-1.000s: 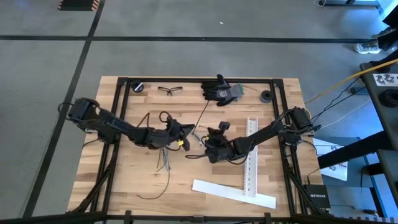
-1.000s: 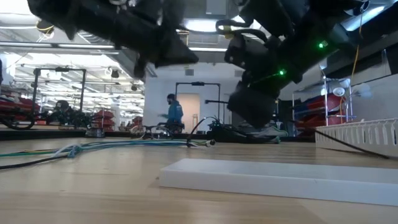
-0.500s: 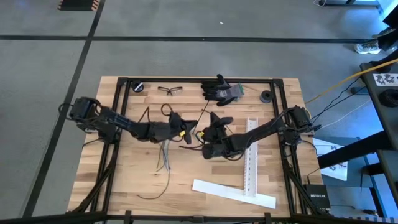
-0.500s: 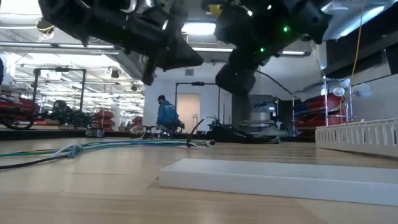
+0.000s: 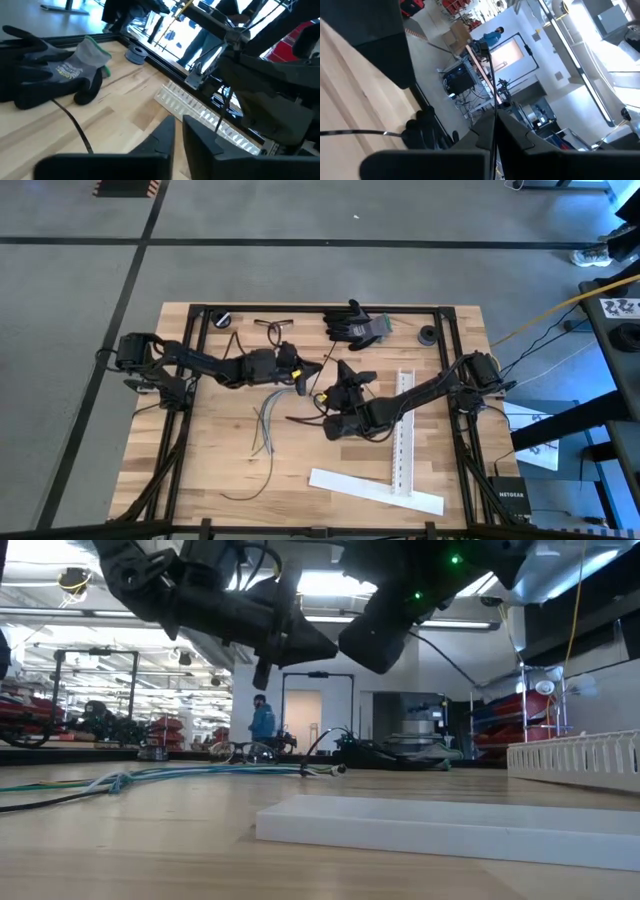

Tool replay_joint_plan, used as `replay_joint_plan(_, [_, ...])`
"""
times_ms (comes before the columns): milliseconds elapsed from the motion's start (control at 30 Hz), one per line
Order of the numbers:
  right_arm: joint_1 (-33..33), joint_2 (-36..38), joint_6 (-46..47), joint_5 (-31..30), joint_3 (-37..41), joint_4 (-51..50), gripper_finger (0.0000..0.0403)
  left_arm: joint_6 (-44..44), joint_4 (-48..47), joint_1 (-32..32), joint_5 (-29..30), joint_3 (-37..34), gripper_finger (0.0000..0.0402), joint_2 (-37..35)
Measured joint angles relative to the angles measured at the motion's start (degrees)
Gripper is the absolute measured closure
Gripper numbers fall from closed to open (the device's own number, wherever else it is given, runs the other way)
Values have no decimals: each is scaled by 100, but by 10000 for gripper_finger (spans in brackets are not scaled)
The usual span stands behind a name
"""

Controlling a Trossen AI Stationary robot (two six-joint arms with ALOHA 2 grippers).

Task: Ziptie cables
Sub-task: Wrap the cable wires with the black zip tie

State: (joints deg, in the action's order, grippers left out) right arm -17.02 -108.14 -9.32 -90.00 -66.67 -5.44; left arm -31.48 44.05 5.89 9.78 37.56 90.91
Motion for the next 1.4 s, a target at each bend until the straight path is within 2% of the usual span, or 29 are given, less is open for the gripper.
replay_joint_plan(233, [2,0,0,0,-7,50,403,430,113,131,5,2,288,0])
replay_joint_plan(433, [-149,0,353,0,-7,126,403,-584,402,191,65,2,244,43])
replay_joint_plan(567, [-185,-73,616,-2,-14,131,403,-846,797,29,76,4,242,113])
replay_joint_plan(833, [-154,-306,338,-3,-9,136,403,-848,1113,-55,486,4,254,114])
replay_joint_plan(1400, [94,-323,133,11,-7,236,403,-1167,1197,-33,459,4,260,114])
